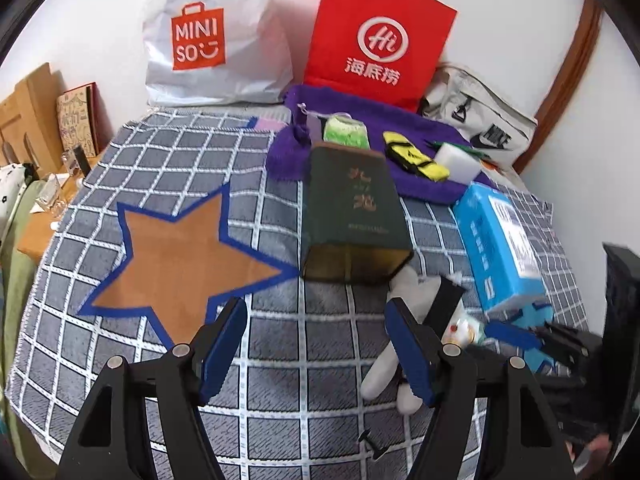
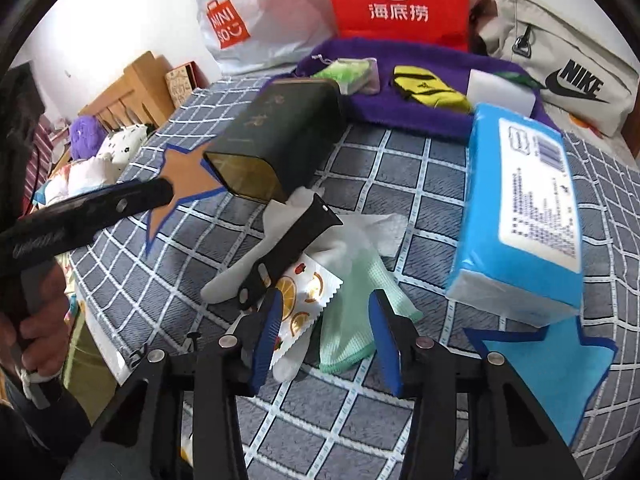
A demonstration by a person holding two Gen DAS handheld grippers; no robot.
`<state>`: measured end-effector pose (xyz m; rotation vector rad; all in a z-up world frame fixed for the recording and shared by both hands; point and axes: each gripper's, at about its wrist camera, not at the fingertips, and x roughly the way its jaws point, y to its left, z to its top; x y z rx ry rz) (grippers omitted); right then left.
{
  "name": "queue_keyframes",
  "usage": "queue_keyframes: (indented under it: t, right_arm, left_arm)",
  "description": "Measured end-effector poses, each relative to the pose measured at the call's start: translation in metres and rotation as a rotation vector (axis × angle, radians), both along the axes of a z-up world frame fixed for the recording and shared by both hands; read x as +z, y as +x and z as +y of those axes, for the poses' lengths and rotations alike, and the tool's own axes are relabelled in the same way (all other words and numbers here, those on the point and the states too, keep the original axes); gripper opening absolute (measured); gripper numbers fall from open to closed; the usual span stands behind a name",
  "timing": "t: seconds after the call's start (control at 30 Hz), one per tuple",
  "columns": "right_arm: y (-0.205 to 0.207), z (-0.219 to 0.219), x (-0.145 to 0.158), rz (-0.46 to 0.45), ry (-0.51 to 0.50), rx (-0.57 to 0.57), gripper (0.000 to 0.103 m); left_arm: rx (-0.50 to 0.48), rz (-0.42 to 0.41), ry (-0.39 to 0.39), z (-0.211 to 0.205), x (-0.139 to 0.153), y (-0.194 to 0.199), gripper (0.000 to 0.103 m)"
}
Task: Organize soft objects
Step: 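Grasp the black strap with the left tool while the right tool reaches the orange-print packet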
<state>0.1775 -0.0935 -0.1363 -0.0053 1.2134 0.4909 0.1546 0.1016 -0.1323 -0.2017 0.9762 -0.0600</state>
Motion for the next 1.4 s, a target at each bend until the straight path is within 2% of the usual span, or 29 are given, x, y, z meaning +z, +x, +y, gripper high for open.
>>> queue_keyframes:
  t: [0.03,0.13,0.23,0.27,0.4,0.63,0.73,0.8,0.9,1.07,1.27,1.4]
  right_arm:
    - [0.002,0.001,-0.003,0.002,0.002,-0.003,0.044]
    - [0.006,0.005,-0.011,0.023,0.019,0.007,0.026]
    - [0.005,0.006,-0.007,-0.01,0.014,0.011,0.019]
    - [0.004,0.005,-0.004,-0.024,0.018,0.012,0.01]
    - [-0.001,-0.008,0.012,-0.053,0.074,0.002,0.002]
    - [-0.012,-0.03,0.028,-0.065,0.141,-0.002,0.001]
    - [-0.014,-0.042,0.027,-0.055,0.134,-0.016,0.006]
    - [-0.017,-0.05,0.024,-0.045,0.132,-0.028,0.007]
    - [-0.022,-0.058,0.016,-0.025,0.129,-0.03,0.008]
    - [-0.026,-0.065,0.004,-0.006,0.121,-0.032,0.008]
    - [-0.022,-0.067,-0.004,0.016,0.133,-0.034,0.008]
    - [-0.02,-0.066,-0.008,0.026,0.138,-0.032,0.008]
  left_arm:
    - [-0.005,0.004,-0.003,0.0,-0.003,-0.001,0.07]
    - [-0.008,0.019,-0.022,0.002,-0.01,-0.001,0.07]
    - [-0.013,0.027,-0.028,0.0,-0.015,0.0,0.07]
    - [-0.022,0.029,-0.03,-0.002,-0.017,0.0,0.07]
    - [-0.053,0.043,-0.043,-0.012,-0.023,0.001,0.069]
    - [-0.107,0.038,-0.055,-0.033,-0.022,0.0,0.069]
    - [-0.164,0.018,-0.077,-0.048,-0.018,0.0,0.069]
    - [-0.19,0.009,-0.065,-0.057,-0.019,0.001,0.069]
    - [-0.226,0.009,-0.048,-0.07,-0.025,0.003,0.054]
    - [-0.252,0.026,-0.085,-0.076,-0.035,0.012,0.036]
    - [-0.27,0.034,-0.107,-0.076,-0.036,0.019,0.034]
    - [-0.29,0.037,-0.075,-0.081,-0.035,0.022,0.034]
